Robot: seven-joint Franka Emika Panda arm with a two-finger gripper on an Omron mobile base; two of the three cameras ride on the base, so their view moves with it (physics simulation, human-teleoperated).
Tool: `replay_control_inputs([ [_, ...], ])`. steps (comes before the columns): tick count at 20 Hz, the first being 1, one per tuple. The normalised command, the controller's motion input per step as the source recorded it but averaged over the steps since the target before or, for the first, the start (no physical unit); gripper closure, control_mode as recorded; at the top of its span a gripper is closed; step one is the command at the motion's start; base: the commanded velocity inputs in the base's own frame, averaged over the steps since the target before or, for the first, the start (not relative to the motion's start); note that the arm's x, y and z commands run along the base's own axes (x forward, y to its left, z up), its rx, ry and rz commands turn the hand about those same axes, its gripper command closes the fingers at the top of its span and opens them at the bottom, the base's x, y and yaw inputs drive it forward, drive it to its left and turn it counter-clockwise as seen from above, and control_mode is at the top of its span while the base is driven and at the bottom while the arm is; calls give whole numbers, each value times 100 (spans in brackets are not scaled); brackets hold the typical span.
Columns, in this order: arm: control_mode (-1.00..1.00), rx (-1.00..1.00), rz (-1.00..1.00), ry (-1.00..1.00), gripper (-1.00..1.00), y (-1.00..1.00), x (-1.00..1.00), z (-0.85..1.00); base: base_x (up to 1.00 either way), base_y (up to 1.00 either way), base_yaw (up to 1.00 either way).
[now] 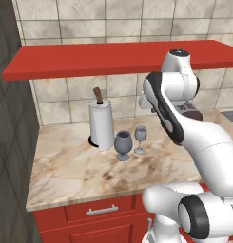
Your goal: Retrieve the wine glasses from the counter and place one next to each plate.
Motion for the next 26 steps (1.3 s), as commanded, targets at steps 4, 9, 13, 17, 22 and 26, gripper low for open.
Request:
replay_control_inputs([
  [4,-100,4,-2,-4,-100,0,-53,0,0,0,0],
  [9,-100,17,-40,-12,-100,-38,-72,0,0,0,0],
  [13,-100,22,-54,-17,-100,-21,-50,0,0,0,0],
  [17,-100,24,-60,-5,-100,-6,-37,0,0,0,0],
  [22,-100,45,-32,0,-100,-1,-23,0,0,0,0],
  [26,-100,57,-13,0,-100,-8,-11,0,0,0,0],
])
